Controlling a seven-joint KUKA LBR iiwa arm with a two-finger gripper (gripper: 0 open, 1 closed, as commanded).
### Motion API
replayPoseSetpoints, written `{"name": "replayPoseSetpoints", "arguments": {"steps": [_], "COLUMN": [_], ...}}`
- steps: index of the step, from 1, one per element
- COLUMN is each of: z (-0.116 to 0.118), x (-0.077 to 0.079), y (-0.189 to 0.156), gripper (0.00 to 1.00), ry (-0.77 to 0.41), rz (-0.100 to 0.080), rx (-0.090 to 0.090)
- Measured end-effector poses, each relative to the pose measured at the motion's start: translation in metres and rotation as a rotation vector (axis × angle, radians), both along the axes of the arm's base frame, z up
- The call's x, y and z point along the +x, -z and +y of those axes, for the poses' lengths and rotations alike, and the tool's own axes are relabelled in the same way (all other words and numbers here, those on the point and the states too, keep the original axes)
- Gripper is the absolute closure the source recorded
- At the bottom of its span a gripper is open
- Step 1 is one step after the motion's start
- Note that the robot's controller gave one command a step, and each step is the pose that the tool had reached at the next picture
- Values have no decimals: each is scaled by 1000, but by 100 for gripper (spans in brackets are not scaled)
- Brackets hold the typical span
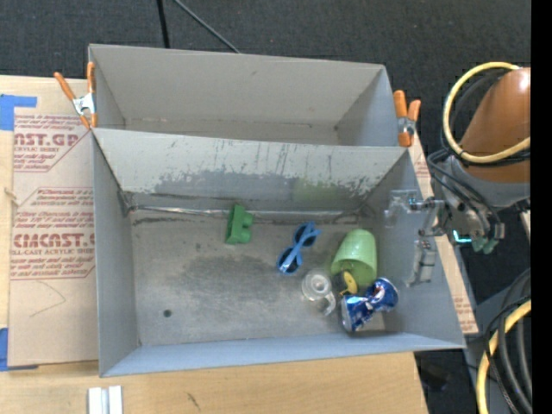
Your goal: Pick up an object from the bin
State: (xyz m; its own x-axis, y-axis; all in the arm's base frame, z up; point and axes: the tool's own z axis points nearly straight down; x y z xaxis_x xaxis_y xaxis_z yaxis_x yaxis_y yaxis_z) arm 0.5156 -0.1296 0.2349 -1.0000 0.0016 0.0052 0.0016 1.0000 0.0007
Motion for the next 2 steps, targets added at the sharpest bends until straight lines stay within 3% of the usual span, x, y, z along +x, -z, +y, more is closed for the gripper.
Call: {"name": "replayPoseSetpoints", "arguments": {"steps": [1, 2], "z": [47, 24], "x": [-12, -30], "y": [124, 163], "gripper": [0, 0], "ry": [-183, -443], "rz": [1, -21], "rx": [3, -2]}}
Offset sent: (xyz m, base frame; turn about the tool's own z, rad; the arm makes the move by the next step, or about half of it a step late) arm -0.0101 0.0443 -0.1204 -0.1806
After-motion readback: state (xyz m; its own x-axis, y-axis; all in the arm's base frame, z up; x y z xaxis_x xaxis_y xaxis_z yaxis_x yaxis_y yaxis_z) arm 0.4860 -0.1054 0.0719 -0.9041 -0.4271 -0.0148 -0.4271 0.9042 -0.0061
